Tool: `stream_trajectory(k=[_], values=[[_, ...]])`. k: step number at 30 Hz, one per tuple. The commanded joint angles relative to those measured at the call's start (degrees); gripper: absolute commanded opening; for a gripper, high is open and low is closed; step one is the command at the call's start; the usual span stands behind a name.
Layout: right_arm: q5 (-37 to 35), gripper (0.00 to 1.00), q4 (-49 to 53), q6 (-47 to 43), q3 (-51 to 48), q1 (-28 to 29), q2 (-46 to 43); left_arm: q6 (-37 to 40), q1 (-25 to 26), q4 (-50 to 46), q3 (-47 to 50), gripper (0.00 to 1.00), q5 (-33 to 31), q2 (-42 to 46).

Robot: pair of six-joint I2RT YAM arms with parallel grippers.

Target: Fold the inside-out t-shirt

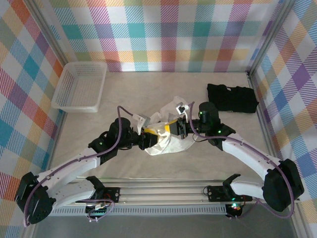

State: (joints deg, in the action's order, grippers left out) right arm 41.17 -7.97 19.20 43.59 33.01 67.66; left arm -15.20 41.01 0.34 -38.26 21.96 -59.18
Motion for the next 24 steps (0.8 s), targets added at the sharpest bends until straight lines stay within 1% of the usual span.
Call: stream_trajectory(k=[1, 4, 8, 10, 11, 13, 14, 15, 16, 17, 19, 20, 21, 22, 24], values=[[0.96, 0.00, -0.51, -1.08, -0.44, -0.28, -1.65, 0.03, -1.24, 5.03, -2.63, 0.46, 4.85, -1.72], [0.75, 0.00, -0.12, -1.40, -0.78, -0.24, -2.07, 0.17, -1.95, 6.26, -3.42, 0.46, 5.10, -3.52], [0.44, 0.00, 0.28, -1.81, -1.29, -0.31, -2.70, 0.39, -2.85, 8.28, -4.45, 0.39, 6.03, -5.77], [0.39, 0.00, 0.37, -1.89, -1.34, -0.32, -2.83, 0.69, -2.96, 9.40, -5.14, 0.29, 6.56, -6.87], [0.21, 0.00, 0.45, -1.90, -1.45, -0.30, -2.96, 0.64, -2.96, 10.09, -5.43, 0.23, 6.98, -7.25], [-1.78, 0.00, 1.90, -1.93, -1.21, -0.40, -3.10, 0.12, -2.96, 11.21, -5.96, 0.02, 8.18, -7.43], [-5.24, 0.00, 4.11, -1.52, -0.56, -0.45, -3.15, -0.34, -2.89, 11.01, -6.27, 0.00, 8.94, -7.13], [-13.55, 0.08, 9.83, -0.40, 1.28, -0.41, -3.05, -0.90, -2.59, 10.09, -6.88, 0.00, 9.45, -6.35], [-23.45, 0.19, 17.68, 0.65, 3.86, -0.41, -2.66, -1.86, -1.79, 8.13, -7.77, 0.00, 7.83, -5.09], [-29.29, 0.25, 22.47, 0.37, 6.00, -0.16, -2.58, -2.62, -0.28, 5.58, -8.91, 0.00, 4.67, -3.59], [-38.92, 0.40, 25.83, -2.57, 6.50, 2.36, -5.03, -3.15, 4.88, -1.94, -12.78, 0.00, -5.47, -0.95], [-41.49, 0.44, 25.47, -4.41, 5.62, 3.63, -6.67, -3.80, 7.24, -5.47, -14.89, 0.00, -10.49, -0.52], [-42.45, 0.47, 24.54, -6.06, 4.35, 4.51, -8.61, -4.43, 9.19, -8.88, -17.05, 0.00, -15.27, -0.62], [-40.75, 0.51, 23.16, -7.44, 2.85, 4.78, -10.62, -5.24, 10.77, -12.21, -19.16, 0.00, -19.28, -1.40], [-35.32, 0.58, 18.78, -9.57, -0.58, 5.33, -13.88, -6.65, 12.33, -17.78, -22.79, 0.00, -23.92, -3.70]])
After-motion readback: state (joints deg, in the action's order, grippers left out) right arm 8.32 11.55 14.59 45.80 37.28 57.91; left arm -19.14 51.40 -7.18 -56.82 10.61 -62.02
